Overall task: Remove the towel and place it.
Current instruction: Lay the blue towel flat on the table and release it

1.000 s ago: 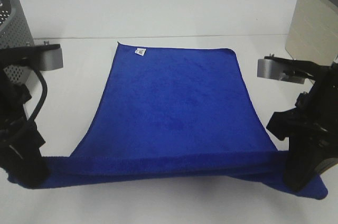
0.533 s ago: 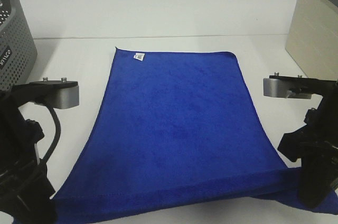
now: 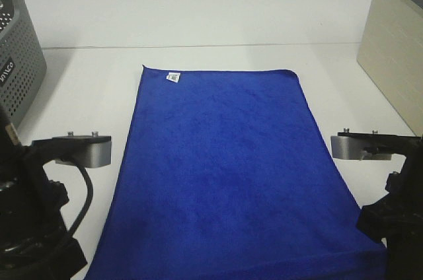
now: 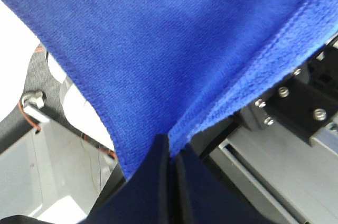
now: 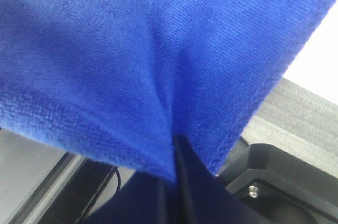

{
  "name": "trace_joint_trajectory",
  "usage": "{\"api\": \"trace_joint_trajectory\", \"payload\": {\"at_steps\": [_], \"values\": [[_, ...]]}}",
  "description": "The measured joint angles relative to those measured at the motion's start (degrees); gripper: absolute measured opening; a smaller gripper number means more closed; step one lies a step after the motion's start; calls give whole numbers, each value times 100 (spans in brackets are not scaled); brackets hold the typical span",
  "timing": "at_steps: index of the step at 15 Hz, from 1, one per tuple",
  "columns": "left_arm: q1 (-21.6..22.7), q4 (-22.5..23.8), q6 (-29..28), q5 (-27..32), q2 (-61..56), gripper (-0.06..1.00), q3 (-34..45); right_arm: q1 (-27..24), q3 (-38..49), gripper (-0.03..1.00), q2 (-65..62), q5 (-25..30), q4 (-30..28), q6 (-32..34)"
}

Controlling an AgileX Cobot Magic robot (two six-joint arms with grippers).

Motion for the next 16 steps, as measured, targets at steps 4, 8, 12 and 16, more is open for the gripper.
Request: {"api": "trace_joint_trajectory", "payload": {"at_steps": [4, 8, 12, 16], "values": [[0, -40, 327, 0, 814, 0, -126, 0, 0, 2, 527, -11, -6, -11], [0, 29, 556, 34, 1518, 0, -561, 0, -6, 2, 1318, -23, -109, -11], [0, 40, 796, 69, 1942, 0, -756, 0, 6, 2, 1868, -29, -115, -11], [0, 29, 905, 69, 2097, 0, -756, 0, -46, 2, 2005, -29, -92, -11]]}}
